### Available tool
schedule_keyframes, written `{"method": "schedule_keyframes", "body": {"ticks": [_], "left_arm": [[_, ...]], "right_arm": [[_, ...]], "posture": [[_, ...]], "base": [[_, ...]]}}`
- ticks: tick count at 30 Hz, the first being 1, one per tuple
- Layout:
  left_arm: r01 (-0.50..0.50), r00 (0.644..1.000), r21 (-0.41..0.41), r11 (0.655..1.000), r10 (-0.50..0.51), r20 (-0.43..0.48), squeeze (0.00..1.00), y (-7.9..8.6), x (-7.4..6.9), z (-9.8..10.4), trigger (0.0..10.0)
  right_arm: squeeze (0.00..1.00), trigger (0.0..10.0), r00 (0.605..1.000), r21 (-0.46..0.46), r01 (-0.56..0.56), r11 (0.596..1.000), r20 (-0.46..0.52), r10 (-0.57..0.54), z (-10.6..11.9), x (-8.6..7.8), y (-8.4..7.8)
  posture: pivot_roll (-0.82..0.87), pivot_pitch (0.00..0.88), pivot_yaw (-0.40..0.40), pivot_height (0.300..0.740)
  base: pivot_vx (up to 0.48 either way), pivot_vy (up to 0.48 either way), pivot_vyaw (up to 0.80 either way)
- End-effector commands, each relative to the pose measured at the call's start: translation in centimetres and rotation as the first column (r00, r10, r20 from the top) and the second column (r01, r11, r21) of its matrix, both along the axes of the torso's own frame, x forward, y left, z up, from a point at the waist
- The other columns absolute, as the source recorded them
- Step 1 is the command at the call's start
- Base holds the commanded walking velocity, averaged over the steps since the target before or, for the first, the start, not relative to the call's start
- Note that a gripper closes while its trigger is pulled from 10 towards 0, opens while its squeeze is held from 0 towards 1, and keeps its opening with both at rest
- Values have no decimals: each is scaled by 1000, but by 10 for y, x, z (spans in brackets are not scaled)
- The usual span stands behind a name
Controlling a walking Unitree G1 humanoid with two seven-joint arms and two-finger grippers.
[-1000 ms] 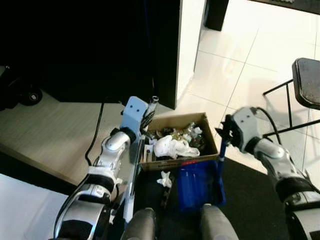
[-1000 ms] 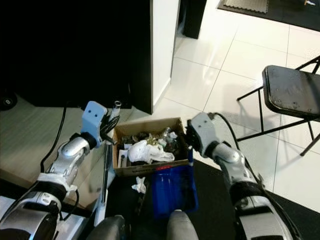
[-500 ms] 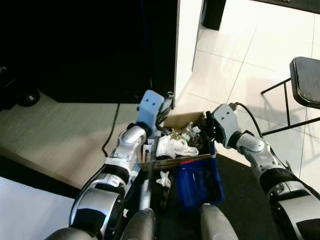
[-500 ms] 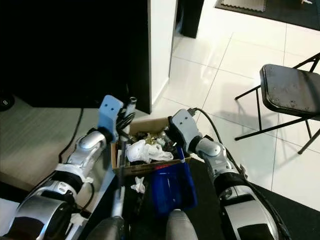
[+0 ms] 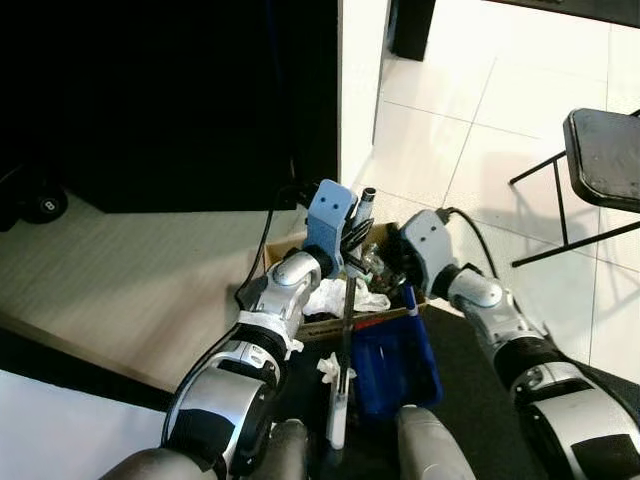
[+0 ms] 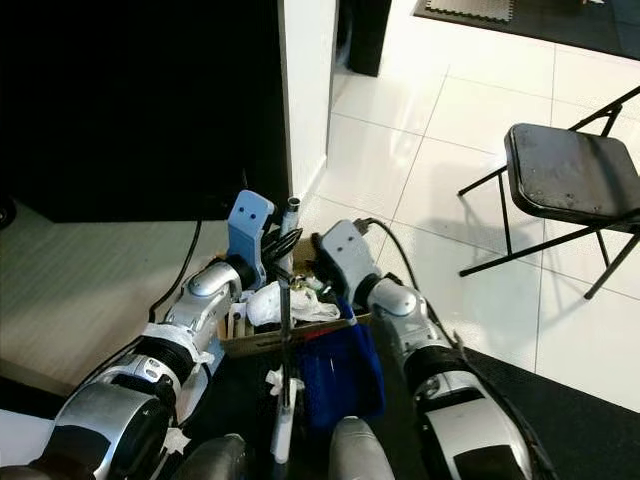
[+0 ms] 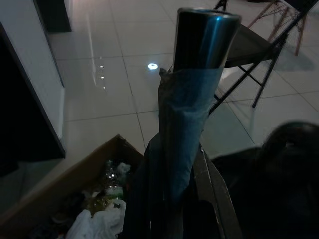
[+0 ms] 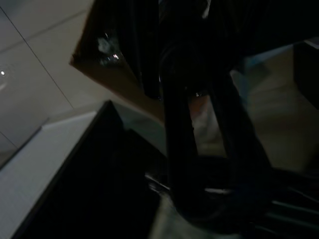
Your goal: Sweep floor
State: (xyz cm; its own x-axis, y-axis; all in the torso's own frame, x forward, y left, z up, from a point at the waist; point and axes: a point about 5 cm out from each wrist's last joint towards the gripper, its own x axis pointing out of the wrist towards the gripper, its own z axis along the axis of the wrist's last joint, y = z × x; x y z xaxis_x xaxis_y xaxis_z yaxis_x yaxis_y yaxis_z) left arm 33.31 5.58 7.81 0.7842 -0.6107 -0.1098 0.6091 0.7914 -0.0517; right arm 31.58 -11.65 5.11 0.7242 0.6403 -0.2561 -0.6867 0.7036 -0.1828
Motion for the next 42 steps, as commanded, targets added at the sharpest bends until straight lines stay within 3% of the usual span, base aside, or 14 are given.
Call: {"method": "schedule_keyframes", "body": {"ticks": [1,4,10,12,16,19,22,23,25,30,32,37,39,42], "left_arm": [[-40,998,-46,998,42,47,0,-2,7,12,10000],[-70,993,-77,995,76,85,0,5,14,22,10000],[-93,988,-78,993,102,115,0,19,22,32,10000],[-93,988,-78,993,102,115,0,19,22,32,10000],[-110,976,-60,992,120,181,0,48,27,43,10000],[-121,972,-76,990,133,194,0,55,28,47,10000],[-162,957,-47,986,168,235,0,80,32,56,10000],[-162,957,-47,986,168,235,0,80,32,56,10000],[-179,954,14,984,170,245,0,95,31,55,10000],[-205,949,58,977,184,255,0,109,30,54,10000],[-269,934,149,951,220,282,0,131,32,58,10000],[-286,930,207,936,220,294,0,140,31,59,10000],[-332,914,234,914,251,318,0,152,32,64,10000],[-358,903,269,894,258,342,0,157,32,65,10000]], "right_arm": [[0,10000,998,52,-20,998,-54,23,-8,-6,14],[0,10000,999,128,-17,992,-48,23,-2,-3,22],[0,10000,997,179,-52,982,-39,60,4,-1,28],[0,10000,997,179,-52,982,-39,60,4,-1,28],[0,10000,986,150,-165,975,-12,168,3,-9,37],[0,10000,985,145,-169,975,-11,173,3,-9,37],[0,10000,990,149,-137,979,-20,142,1,-9,30],[0,10000,990,149,-137,979,-20,142,1,-9,30],[0,10000,991,147,-122,982,-29,128,0,-8,24],[0,10000,992,134,-115,984,-34,120,-1,-8,16],[0,10000,992,116,-117,986,-35,122,-1,-9,-1],[0,10000,989,91,-140,986,-43,145,-2,-13,-14],[0,10000,985,73,-161,984,-49,164,-2,-19,-30],[0,10000,985,64,-162,985,-49,165,-2,-24,-39]], "posture": [[-18,84,9,740],[-18,86,9,740],[-17,91,10,740],[-17,91,10,740],[-16,89,12,740],[-15,90,14,740],[-10,92,17,740],[-10,92,17,740],[-9,93,17,740],[-8,97,17,740],[-6,99,16,740],[-8,99,16,740],[-11,101,18,740],[-12,102,20,740]], "base": [[0,0,0],[0,0,0],[0,0,0],[0,0,0],[0,0,0],[0,0,0],[0,0,0],[0,0,0],[0,0,0],[0,0,0],[0,0,0],[0,0,0],[0,0,0],[0,0,0]]}}
